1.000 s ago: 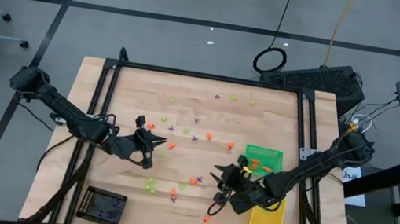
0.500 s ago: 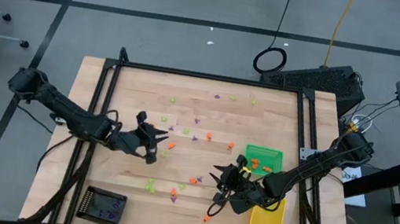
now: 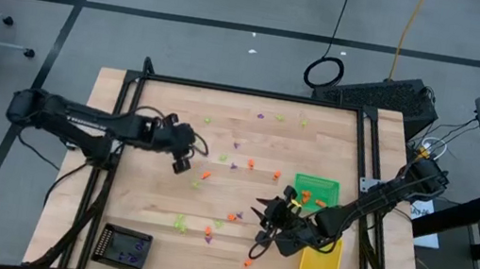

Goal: Sort Halloween decoration
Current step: Put the green spider toy into the yellow bin

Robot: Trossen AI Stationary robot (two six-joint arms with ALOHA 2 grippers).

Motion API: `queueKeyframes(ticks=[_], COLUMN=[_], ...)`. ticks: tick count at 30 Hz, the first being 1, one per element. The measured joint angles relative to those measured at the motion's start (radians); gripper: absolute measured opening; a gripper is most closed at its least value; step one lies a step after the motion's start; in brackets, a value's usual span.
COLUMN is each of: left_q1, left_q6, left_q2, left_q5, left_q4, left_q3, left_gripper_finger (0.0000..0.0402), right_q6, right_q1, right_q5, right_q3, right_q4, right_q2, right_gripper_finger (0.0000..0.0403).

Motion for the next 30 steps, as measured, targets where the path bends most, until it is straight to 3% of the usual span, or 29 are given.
queueKeyframes(ticks=[8, 20, 25, 30], left_q1=[0.138, 0.143, 0.143, 0.143], left_q6=[-0.054, -0.065, -0.075, -0.08], left_q2=[0.07, 0.242, 0.274, 0.273], left_q5=[0.12, 0.114, 0.061, 0.046], left_q4=[0.027, 0.088, 0.118, 0.119], left_q3=[0.0, 0.0, 0.0, 0.0], left_gripper_finger=[0.0073, 0.0074, 0.0075, 0.0102], right_q6=[0.004, 0.024, 0.027, 0.025], right_q1=[0.002, 0.002, 0.003, 0.003], right_q5=[-0.001, -0.028, -0.028, -0.028], right_q3=[0.0, 0.0, 0.0, 0.0], right_q4=[0.0, 0.0, -0.001, -0.001], right_q2=[0.0, 0.0, 0.0, 0.0], right_gripper_finger=[0.0118, 0.0118, 0.0118, 0.0118])
